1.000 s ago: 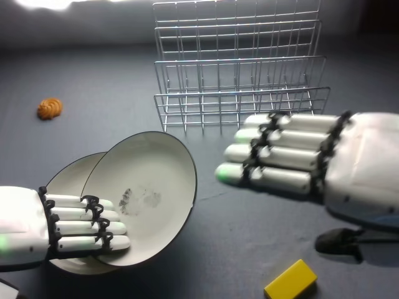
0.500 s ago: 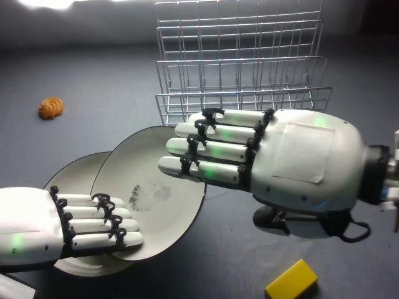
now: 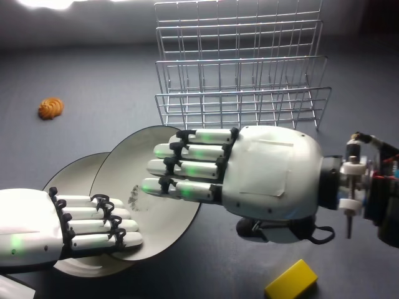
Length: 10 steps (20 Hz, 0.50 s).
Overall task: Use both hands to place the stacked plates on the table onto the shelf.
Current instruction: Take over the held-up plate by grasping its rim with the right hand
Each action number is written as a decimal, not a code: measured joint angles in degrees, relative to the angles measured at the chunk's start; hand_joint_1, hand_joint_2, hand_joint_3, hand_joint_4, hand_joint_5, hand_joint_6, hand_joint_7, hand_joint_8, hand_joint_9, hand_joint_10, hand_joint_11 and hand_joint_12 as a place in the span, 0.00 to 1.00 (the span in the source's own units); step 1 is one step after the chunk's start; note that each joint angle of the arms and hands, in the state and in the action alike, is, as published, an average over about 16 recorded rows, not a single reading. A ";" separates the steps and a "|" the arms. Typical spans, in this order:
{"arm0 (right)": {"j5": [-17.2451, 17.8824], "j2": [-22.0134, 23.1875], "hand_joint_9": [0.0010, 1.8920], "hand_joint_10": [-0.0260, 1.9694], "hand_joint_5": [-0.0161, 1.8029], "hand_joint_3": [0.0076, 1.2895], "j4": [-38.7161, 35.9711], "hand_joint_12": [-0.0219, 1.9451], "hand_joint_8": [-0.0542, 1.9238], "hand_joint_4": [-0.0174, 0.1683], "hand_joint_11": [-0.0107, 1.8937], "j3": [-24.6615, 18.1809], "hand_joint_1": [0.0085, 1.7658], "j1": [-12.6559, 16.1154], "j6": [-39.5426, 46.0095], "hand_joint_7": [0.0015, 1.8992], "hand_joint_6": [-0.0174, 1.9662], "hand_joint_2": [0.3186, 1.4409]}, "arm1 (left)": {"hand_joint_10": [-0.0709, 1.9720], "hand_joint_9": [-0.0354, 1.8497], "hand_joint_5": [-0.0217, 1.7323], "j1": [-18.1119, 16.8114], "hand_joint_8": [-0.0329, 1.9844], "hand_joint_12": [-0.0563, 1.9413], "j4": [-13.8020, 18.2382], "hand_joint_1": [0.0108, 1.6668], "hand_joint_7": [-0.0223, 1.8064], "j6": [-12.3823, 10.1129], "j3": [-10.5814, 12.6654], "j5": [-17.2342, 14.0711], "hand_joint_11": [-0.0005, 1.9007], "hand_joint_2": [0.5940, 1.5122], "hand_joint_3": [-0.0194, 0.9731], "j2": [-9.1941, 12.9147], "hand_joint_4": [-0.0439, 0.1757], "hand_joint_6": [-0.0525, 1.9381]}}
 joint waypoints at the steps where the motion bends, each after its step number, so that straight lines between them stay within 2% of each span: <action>1: -0.17 -0.84 0.01 0.02 0.02 0.01 -0.31 0.22 0.03 0.11 0.01 0.69 0.65 0.14 -0.33 0.01 0.02 0.61 | 0.03 0.02 0.01 0.06 0.01 0.04 -0.16 0.00 0.01 0.00 -0.05 0.02 0.01 0.63 0.03 0.00 0.16 0.01; 10: -1.36 -7.65 0.02 0.02 0.04 0.01 -2.36 0.24 0.03 0.11 0.01 7.13 0.64 1.69 -2.80 0.02 0.02 0.63 | 0.03 0.01 0.01 0.45 0.01 0.04 -1.74 0.00 0.01 0.02 -0.73 0.33 0.01 0.62 0.03 -0.04 0.16 0.01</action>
